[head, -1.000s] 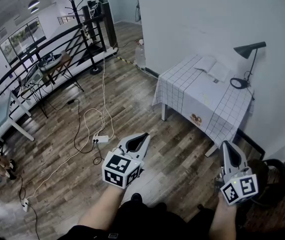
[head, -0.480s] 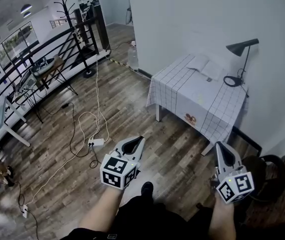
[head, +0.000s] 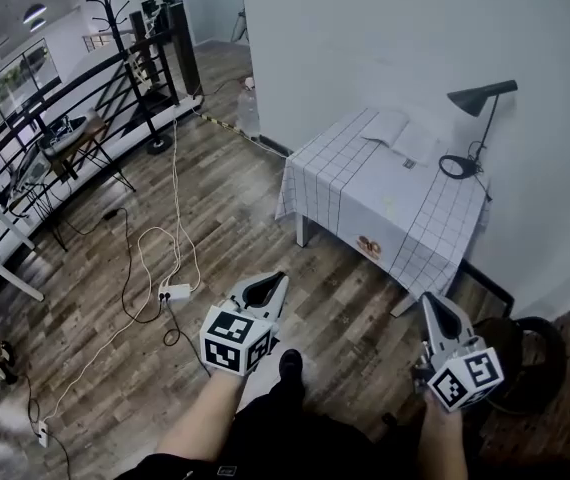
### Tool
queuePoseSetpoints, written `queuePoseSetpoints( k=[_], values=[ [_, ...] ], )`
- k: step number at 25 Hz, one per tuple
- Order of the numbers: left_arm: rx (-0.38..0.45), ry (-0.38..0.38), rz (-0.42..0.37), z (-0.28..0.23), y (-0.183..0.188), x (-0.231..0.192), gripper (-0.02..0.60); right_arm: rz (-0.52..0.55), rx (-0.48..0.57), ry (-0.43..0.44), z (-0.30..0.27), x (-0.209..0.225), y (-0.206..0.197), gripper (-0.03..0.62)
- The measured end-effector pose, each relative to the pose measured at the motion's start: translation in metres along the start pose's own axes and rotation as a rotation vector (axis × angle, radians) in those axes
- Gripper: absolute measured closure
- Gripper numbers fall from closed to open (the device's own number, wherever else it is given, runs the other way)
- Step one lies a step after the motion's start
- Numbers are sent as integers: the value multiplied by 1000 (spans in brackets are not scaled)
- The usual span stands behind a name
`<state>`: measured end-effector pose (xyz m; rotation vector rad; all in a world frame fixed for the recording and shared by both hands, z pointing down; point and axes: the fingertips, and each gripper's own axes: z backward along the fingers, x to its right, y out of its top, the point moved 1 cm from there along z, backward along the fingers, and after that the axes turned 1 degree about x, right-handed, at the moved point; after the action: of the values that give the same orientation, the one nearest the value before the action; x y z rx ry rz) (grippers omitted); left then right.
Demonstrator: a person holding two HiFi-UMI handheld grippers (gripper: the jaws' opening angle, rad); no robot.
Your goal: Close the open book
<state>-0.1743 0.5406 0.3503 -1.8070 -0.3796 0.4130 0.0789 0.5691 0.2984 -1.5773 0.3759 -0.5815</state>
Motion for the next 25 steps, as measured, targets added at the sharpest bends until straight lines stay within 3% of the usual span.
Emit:
queuePoseSetpoints(
  k=[10,16,20,25],
  values=[
    [-24,-60,10,-111,21,-73,563,28,-71,-54,-123,50,-1,591],
    [-20,-84,2,-154,34,-128,563,88,-106,-68,-206,58,7,591],
    [-31,-104,9,-173,36,-148,563,126,-122,-67,-239,59,10,589],
    [-59,-117,16,-200,33,-160,563,98,-149,-75,-262,82,0,589]
  ],
)
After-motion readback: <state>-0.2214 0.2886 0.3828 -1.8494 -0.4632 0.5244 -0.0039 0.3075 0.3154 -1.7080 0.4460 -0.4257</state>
